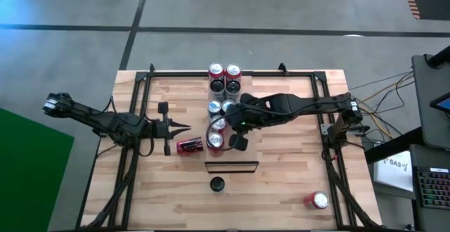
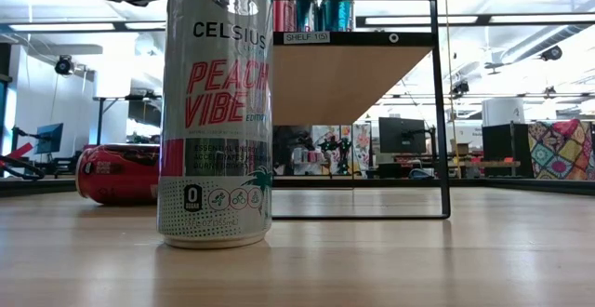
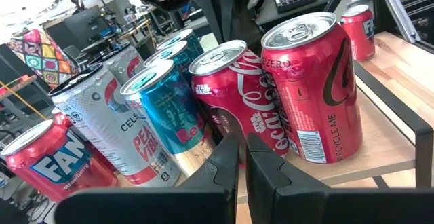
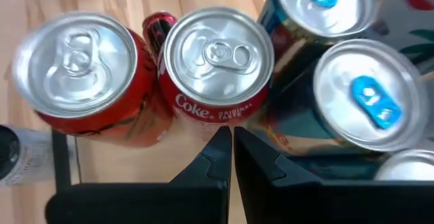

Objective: Place canned beverage on shelf
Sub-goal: Adjust the soda cans, then put the red black soda can on the shelf aligned with the other red black soda can

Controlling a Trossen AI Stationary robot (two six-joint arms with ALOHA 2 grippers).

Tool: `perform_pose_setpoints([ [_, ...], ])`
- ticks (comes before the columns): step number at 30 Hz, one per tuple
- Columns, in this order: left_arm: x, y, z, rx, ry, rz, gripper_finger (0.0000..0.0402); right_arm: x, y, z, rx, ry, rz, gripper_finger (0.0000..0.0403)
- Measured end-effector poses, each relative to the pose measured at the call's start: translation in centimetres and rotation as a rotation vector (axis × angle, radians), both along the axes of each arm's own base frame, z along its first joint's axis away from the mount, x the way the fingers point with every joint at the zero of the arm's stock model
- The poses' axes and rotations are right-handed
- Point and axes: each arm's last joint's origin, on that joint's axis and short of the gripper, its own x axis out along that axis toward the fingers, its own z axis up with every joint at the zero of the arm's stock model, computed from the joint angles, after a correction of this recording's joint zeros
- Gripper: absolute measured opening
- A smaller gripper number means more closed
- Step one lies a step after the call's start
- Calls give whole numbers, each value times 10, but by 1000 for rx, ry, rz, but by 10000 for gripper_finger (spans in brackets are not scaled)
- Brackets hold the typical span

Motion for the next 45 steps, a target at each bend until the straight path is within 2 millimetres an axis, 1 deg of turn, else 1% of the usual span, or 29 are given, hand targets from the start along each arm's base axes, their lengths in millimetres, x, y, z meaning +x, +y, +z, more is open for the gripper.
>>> perform_pose_setpoints([
  [5,0,0,-2,-4,17,1,0,8,2,-13,-11,49,9,9],
  [8,0,0,-2,-10,21,2,0,10,2,-16,-12,59,10,9],
  [35,-1,0,-4,-14,29,3,0,15,2,-14,-35,3,48,9],
  [41,-1,0,-4,-15,29,4,0,13,2,-16,-34,25,37,9],
  [45,-1,0,-4,-15,28,3,0,9,2,-10,-38,41,40,9],
])
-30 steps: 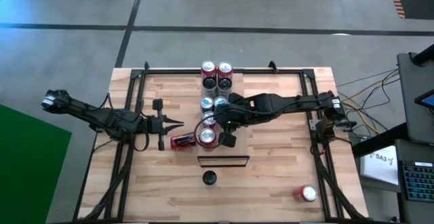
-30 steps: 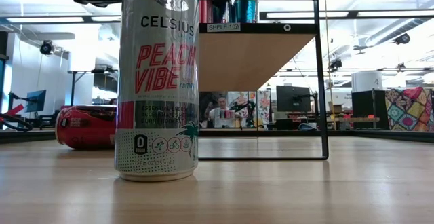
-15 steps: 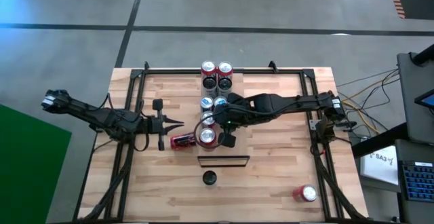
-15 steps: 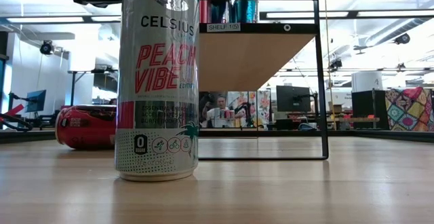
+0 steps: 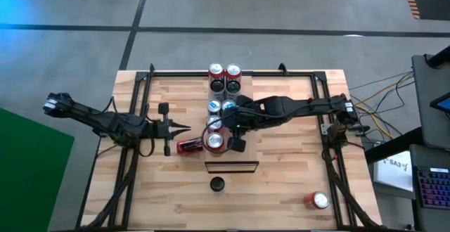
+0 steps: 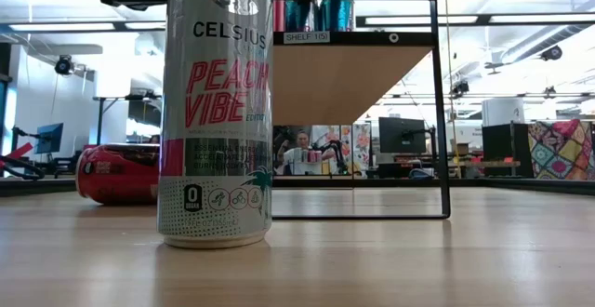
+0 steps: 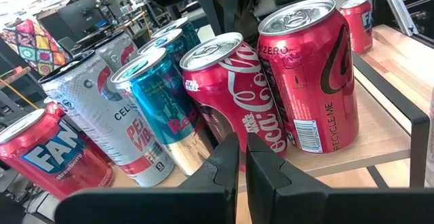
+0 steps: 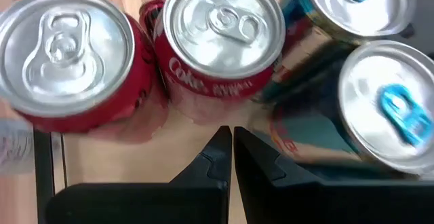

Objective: Place canned beverage on shelf
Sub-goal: Put the red black soda can on the shelf aligned with the other red black soda can

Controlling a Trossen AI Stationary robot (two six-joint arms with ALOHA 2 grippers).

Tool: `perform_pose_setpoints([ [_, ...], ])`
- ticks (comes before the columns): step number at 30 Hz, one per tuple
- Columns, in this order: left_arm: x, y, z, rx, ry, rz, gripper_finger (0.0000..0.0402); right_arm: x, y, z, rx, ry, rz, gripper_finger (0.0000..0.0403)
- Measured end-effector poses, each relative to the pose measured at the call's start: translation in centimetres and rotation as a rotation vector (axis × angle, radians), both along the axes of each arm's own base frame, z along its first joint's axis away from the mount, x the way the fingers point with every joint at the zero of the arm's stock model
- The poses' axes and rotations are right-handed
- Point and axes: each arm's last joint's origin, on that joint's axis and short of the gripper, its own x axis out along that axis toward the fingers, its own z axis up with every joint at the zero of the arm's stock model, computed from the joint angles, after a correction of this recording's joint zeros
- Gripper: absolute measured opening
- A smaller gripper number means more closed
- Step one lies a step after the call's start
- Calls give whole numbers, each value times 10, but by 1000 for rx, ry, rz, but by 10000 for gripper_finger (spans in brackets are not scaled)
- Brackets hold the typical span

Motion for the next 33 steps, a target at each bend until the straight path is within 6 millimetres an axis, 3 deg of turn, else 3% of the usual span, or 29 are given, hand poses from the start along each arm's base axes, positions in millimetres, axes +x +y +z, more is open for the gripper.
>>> perform_pose_setpoints([
  [6,1,-1,3,-42,-30,-30,0,-13,2,13,-24,17,32,9],
  [13,1,-2,7,-150,-86,-36,0,-30,20,24,-141,-10,91,9],
  [24,10,-6,5,-310,-84,-19,0,-68,37,15,-140,-91,169,9],
  [28,13,-10,4,-386,42,17,0,-83,37,7,-124,-186,177,9],
  [33,3,-13,9,-539,298,149,0,-99,34,-3,-108,-249,179,9],
])
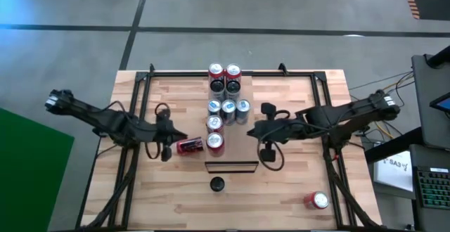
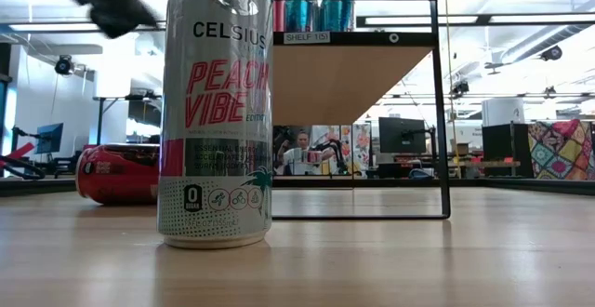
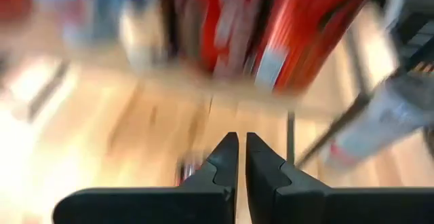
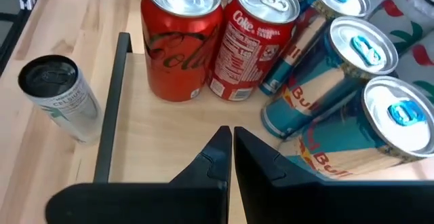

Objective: Place canned beverage on shelf
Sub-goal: Put the red black soda can on the shelf aligned with the other red black soda can

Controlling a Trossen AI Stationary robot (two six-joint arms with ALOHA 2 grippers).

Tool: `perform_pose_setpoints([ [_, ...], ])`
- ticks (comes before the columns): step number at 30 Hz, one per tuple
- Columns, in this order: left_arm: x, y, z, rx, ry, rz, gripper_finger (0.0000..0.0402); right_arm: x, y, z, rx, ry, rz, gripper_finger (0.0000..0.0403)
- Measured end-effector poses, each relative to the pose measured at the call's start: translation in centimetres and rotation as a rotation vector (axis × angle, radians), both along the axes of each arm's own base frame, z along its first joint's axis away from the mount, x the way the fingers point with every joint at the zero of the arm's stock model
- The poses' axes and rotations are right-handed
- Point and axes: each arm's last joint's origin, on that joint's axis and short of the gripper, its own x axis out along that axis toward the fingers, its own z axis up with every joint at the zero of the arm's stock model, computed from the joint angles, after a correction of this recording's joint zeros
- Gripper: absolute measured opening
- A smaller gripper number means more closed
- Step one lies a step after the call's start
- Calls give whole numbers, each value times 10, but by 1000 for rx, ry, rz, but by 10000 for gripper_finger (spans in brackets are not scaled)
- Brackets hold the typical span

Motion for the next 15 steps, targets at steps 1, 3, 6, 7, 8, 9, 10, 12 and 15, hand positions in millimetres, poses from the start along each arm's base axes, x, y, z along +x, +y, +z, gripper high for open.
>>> perform_pose_setpoints([
  [1,-3,-1,-2,-26,58,25,0,-2,0,-3,0,-4,2,9],
  [3,-4,-4,-7,-62,130,55,0,-5,-1,-7,-10,-9,12,9],
  [6,-2,-11,-16,-90,185,43,0,-6,0,-14,-27,-20,31,9],
  [7,-1,-13,-20,-86,204,42,0,-6,0,-16,-35,-18,36,9],
  [8,1,-14,-25,-80,224,44,0,-6,0,-17,-39,-13,42,9],
  [9,2,-16,-30,-75,246,47,0,-6,1,-17,-40,-14,44,9],
  [10,3,-17,-35,-70,265,53,0,-6,1,-17,-41,-13,46,9],
  [12,6,-18,-42,-57,293,60,0,-6,1,-17,-40,-13,50,9],
  [15,10,-20,-50,-35,330,68,8,-6,2,-17,-29,-9,68,9],
])
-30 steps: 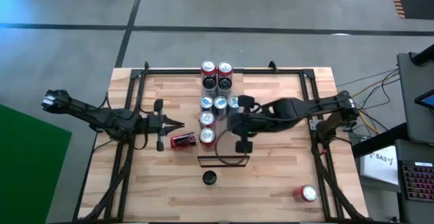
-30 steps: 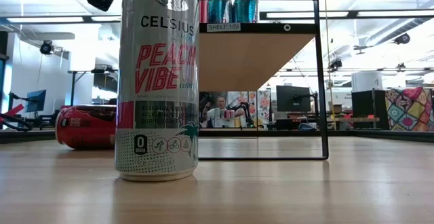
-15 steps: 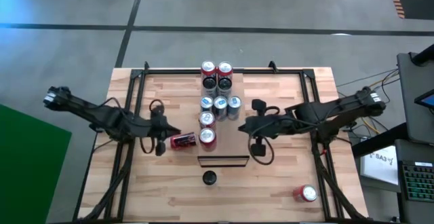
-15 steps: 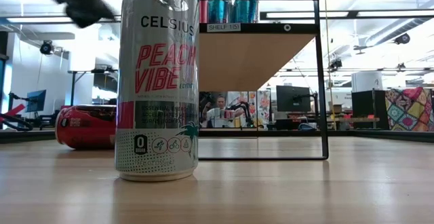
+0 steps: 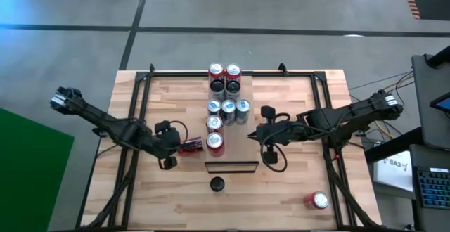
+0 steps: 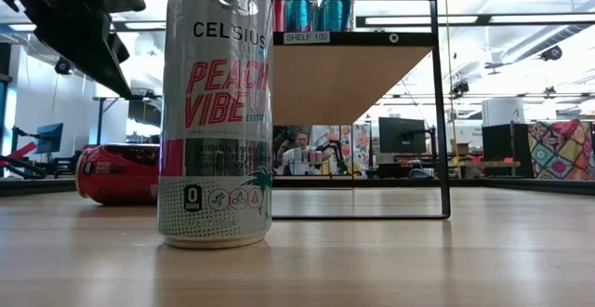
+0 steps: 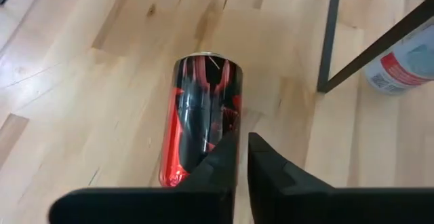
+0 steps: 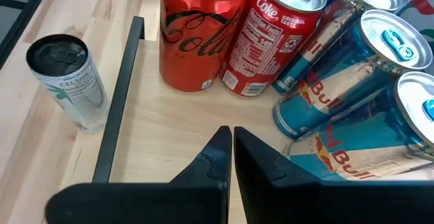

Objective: Place canned beverage on shelf
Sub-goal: Put the red black soda can on the shelf aligned with the other red black soda can

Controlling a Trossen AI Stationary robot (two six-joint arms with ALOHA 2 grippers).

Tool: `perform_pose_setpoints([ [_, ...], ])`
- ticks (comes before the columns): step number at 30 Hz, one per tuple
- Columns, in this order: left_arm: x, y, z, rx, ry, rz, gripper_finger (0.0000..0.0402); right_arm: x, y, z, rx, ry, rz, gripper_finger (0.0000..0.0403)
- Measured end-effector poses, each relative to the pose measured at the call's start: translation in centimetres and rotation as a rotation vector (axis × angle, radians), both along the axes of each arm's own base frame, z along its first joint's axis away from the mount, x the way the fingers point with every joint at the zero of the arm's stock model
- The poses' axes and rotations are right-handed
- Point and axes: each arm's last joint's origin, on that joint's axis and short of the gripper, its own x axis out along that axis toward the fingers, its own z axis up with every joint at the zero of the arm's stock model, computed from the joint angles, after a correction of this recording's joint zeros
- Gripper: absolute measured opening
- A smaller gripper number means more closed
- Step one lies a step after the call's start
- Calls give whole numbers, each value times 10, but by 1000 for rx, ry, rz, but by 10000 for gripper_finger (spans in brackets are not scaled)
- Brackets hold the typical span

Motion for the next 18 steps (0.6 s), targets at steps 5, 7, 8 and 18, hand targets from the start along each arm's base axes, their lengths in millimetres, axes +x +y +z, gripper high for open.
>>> perform_pose_setpoints([
  [5,7,-2,-4,23,-18,32,61,0,0,0,-4,0,4,9],
  [7,8,-2,-5,40,-17,49,96,0,0,0,-5,-1,4,9],
  [8,9,-2,-7,51,-16,62,115,0,0,0,-4,-2,5,9],
  [18,25,-8,-34,148,84,95,303,0,0,0,6,-1,-1,9],
])
